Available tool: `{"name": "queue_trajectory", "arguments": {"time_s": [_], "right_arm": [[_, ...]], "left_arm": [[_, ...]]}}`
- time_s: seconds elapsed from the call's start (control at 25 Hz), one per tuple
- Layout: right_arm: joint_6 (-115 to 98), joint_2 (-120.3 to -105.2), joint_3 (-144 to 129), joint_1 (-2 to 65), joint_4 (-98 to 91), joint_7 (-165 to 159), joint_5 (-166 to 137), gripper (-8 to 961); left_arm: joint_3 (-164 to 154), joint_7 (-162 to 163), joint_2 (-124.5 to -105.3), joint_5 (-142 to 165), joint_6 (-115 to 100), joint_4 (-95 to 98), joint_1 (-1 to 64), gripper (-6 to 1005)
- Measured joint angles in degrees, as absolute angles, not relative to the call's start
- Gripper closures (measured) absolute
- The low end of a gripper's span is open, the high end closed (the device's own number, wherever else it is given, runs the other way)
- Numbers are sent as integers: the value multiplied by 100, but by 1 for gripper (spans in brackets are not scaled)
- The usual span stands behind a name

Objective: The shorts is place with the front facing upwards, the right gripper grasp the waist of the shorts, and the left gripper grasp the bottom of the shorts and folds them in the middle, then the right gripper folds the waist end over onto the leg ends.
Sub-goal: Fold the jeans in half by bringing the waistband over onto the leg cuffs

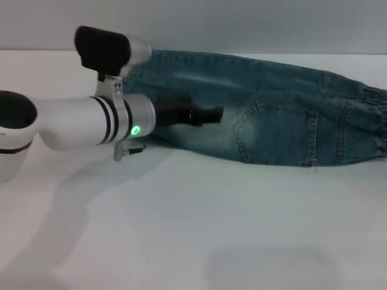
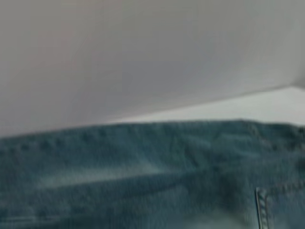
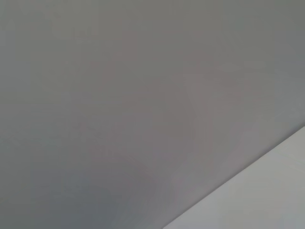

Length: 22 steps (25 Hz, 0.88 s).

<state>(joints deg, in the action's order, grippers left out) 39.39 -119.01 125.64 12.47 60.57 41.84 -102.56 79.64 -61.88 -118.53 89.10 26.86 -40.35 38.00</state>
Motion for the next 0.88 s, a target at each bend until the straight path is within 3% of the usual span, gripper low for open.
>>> {"name": "queue_trajectory", "arguments": {"time_s": [0.56, 0.88], "right_arm": [[3932, -11900, 12559, 1480, 5825, 4184, -10143, 315], [3937, -11900, 12559, 1515, 5809, 4167, -10107, 316]], "left_arm": [[7884, -6201, -11870, 8868, 2275, -2871, 4414, 140], [8594, -6152, -11829, 8869, 2167, -2467, 4383, 140]]}}
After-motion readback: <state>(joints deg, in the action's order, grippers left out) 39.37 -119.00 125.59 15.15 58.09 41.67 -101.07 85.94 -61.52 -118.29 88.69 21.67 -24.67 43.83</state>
